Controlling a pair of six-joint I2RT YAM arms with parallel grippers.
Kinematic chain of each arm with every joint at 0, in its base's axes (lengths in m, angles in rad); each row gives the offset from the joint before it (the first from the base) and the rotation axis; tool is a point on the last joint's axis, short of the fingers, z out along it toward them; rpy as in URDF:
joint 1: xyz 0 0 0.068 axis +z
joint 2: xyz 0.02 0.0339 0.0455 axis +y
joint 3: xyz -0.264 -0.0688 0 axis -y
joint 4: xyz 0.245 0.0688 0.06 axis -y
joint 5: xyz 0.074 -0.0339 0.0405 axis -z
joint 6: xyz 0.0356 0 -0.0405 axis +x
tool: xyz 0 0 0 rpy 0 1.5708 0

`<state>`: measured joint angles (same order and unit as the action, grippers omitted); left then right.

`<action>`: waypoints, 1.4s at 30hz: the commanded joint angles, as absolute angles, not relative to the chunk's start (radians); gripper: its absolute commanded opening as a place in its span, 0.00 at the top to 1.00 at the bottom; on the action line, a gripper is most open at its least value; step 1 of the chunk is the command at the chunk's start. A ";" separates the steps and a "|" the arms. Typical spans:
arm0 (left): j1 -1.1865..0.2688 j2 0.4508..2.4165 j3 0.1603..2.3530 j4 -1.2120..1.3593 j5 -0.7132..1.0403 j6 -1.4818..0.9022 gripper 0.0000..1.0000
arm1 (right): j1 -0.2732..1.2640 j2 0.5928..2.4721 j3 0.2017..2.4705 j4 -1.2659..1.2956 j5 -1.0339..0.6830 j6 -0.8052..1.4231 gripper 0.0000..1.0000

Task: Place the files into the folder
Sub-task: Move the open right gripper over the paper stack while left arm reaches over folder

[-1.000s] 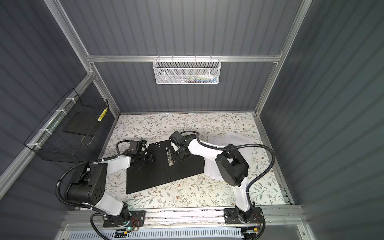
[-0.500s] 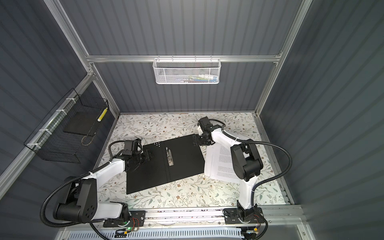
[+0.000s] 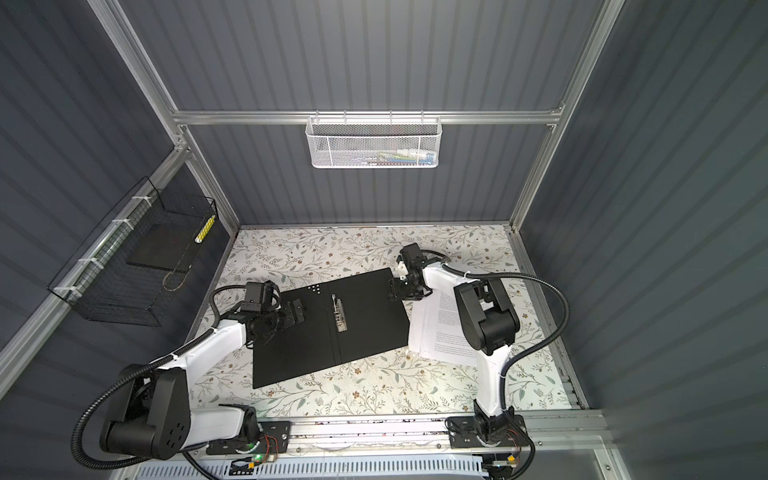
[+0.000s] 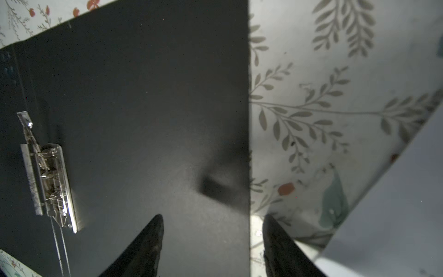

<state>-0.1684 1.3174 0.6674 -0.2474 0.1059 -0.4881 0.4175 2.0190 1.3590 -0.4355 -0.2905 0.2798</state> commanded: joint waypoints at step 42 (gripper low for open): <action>-0.341 1.292 1.127 -0.462 -0.012 -0.437 0.01 | 0.395 1.460 0.964 -0.119 -0.355 0.361 0.29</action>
<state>-0.2375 1.2640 1.0470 -0.4267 0.0704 -0.4267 0.4389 1.4521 0.9936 -0.2111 -0.2955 0.4068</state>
